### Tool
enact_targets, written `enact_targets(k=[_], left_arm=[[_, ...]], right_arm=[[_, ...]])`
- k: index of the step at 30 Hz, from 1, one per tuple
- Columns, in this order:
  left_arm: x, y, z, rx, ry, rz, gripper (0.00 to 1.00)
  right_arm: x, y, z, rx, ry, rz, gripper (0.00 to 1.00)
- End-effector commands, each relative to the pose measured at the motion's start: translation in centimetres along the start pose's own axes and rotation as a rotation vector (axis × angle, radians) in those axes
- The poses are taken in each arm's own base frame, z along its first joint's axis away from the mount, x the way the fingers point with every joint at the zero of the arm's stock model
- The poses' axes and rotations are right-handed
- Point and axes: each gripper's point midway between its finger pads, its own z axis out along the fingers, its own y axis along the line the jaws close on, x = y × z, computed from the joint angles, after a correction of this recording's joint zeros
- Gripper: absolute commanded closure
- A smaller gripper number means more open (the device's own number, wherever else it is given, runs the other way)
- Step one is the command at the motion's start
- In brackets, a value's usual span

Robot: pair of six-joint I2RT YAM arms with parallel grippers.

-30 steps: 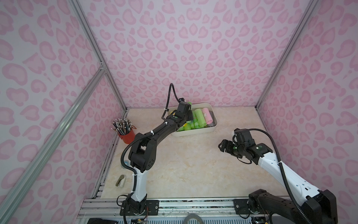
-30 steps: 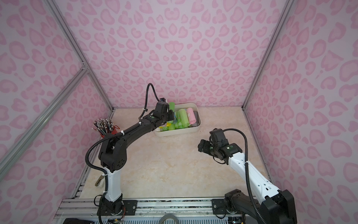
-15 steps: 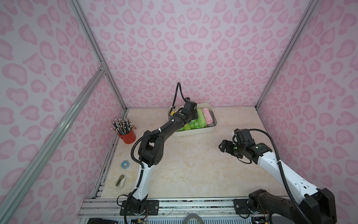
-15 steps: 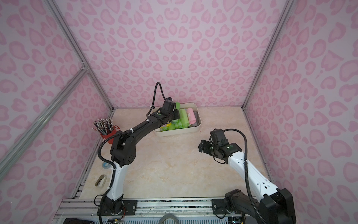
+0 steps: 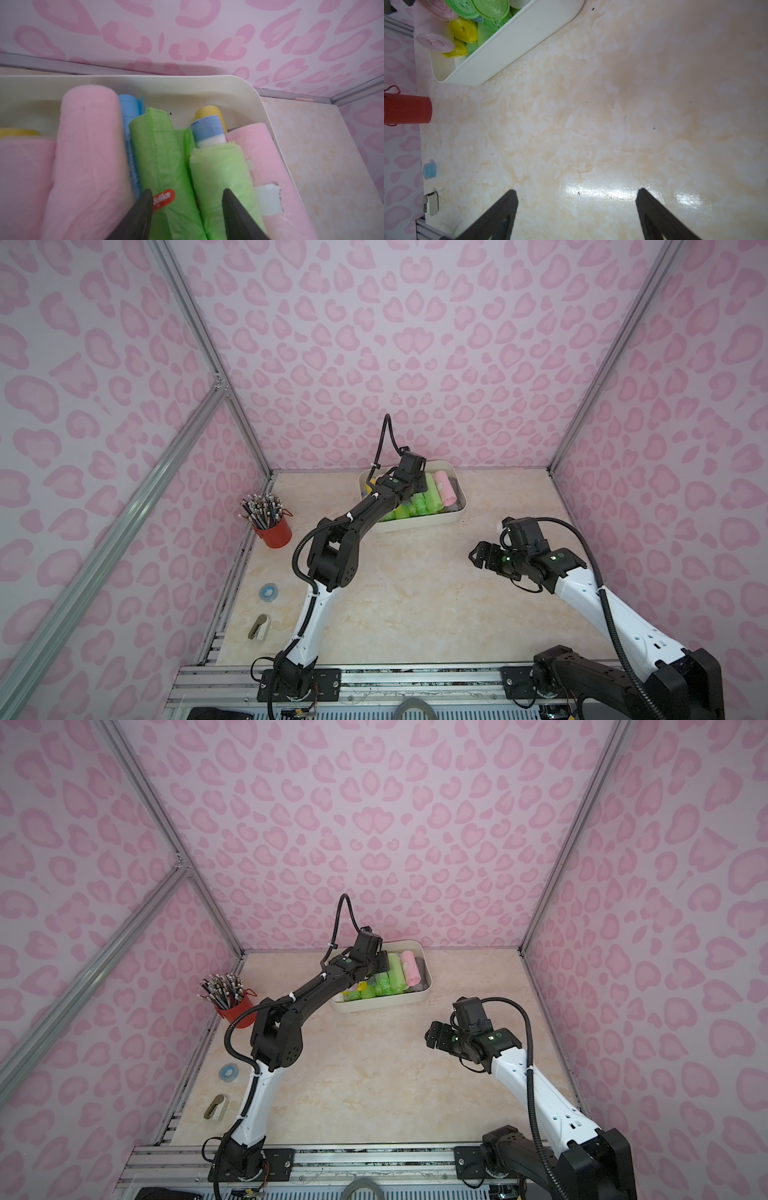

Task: Put the roll of trash bags into the storage box
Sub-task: Place the roll of trash bags in the storage box, then reset both arms

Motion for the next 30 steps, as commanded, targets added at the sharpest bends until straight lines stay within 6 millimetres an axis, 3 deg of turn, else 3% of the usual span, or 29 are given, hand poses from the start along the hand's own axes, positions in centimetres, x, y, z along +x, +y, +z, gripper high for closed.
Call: enact_targets(k=[1, 7, 10, 14, 17, 21, 24, 26, 30], left_arm=[[0.1, -0.5, -0.5, -0.009, 0.006, 0.019, 0.42], [-1.2, -3.1, -4.3, 0.012, -0.08, 0.079, 0.25], [-2.0, -3.5, -6.4, 0.025, -0.124, 0.082, 0.17], [-2.9, -3.3, -8.9, 0.032, -0.161, 0.084, 0.01], [-3.0, -2.5, -11.2, 0.02, -0.195, 0.082, 0.0], [-3.9, -0.8, -16.3, -0.001, -0.308, 0.071, 0.0], [-3.9, 1.7, -20.4, -0.045, -0.407, 0.074, 0.0], [-2.7, 4.7, -22.4, -0.103, -0.455, 0.072, 0.0], [-0.9, 13.1, -25.4, -0.213, -0.535, -0.022, 0.0]], right_arm=[[0.2, 0.0, -0.3, -0.001, 0.006, -0.008, 0.09], [0.0, -0.4, -1.1, 0.023, -0.017, -0.022, 0.09], [-0.3, -0.7, -1.4, 0.04, -0.033, -0.034, 0.09], [-1.0, -1.0, -1.8, 0.061, -0.055, -0.044, 0.09], [-2.3, -1.3, -2.4, 0.096, -0.106, -0.053, 0.09], [-4.9, -1.7, -3.9, 0.146, -0.218, -0.073, 0.09], [-6.7, -1.6, -4.8, 0.145, -0.329, -0.118, 0.09], [-7.7, -1.7, -5.5, 0.155, -0.409, -0.16, 0.09], [-9.6, -3.9, -6.9, 0.281, -0.599, -0.248, 0.09]])
